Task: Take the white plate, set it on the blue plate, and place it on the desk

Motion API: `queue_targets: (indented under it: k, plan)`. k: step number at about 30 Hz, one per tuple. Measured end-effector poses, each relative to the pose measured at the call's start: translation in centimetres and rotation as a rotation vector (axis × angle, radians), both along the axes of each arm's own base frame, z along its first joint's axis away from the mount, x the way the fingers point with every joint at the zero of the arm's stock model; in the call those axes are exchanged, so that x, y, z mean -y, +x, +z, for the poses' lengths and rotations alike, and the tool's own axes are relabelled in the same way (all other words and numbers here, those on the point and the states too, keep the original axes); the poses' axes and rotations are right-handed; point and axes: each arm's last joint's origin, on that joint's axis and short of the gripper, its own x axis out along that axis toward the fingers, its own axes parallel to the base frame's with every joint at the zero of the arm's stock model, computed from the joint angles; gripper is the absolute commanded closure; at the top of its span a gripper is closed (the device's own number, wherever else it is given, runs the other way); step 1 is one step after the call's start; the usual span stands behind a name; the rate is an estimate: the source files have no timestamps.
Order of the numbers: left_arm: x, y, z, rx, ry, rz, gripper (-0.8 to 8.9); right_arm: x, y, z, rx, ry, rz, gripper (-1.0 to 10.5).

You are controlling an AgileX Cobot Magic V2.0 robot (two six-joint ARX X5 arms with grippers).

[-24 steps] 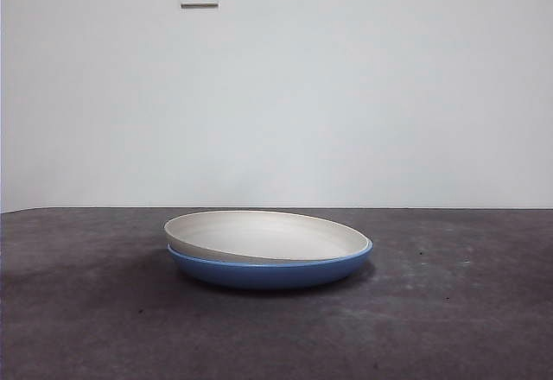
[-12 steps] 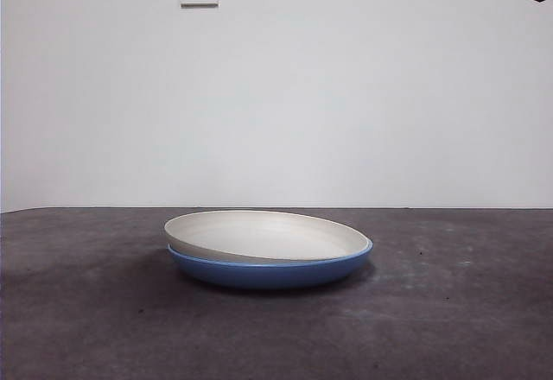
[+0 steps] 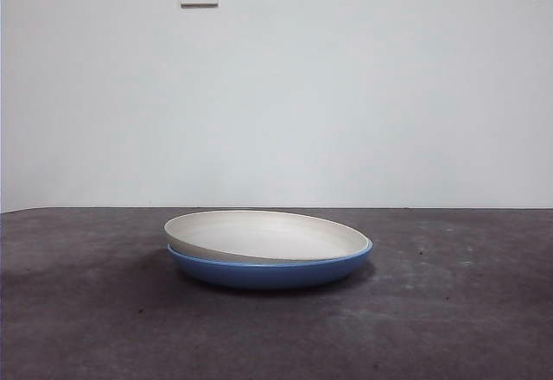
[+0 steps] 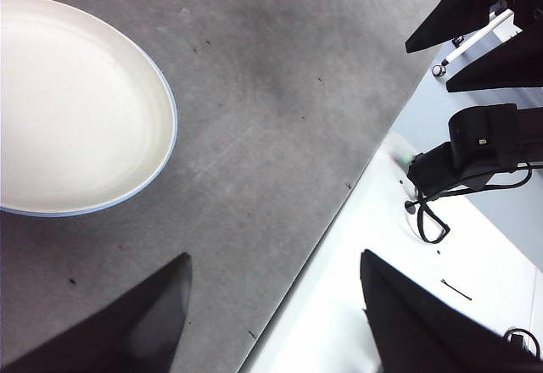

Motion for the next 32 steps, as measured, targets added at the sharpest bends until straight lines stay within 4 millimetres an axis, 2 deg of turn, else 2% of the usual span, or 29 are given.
queue_targets:
  k: [2, 3, 6, 7, 32]
  plan:
    - [0.0, 0.0, 0.0, 0.0, 0.0, 0.0, 5.23, 0.0, 0.0, 0.0, 0.0, 0.0, 0.0, 6.6]
    - [0.0, 0.0, 0.0, 0.0, 0.0, 0.0, 5.75, 0.0, 0.0, 0.0, 0.0, 0.0, 0.0, 6.8]
    - [0.0, 0.0, 0.0, 0.0, 0.0, 0.0, 7.95, 0.0, 0.0, 0.0, 0.0, 0.0, 0.0, 8.9]
    - [0.0, 0.0, 0.0, 0.0, 0.0, 0.0, 8.01, 0.0, 0.0, 0.0, 0.0, 0.0, 0.0, 9.4]
    - [0.0, 0.0, 0.0, 0.0, 0.0, 0.0, 7.99, -0.03, 0.07, 0.07, 0.018, 0.002, 0.007, 9.4]
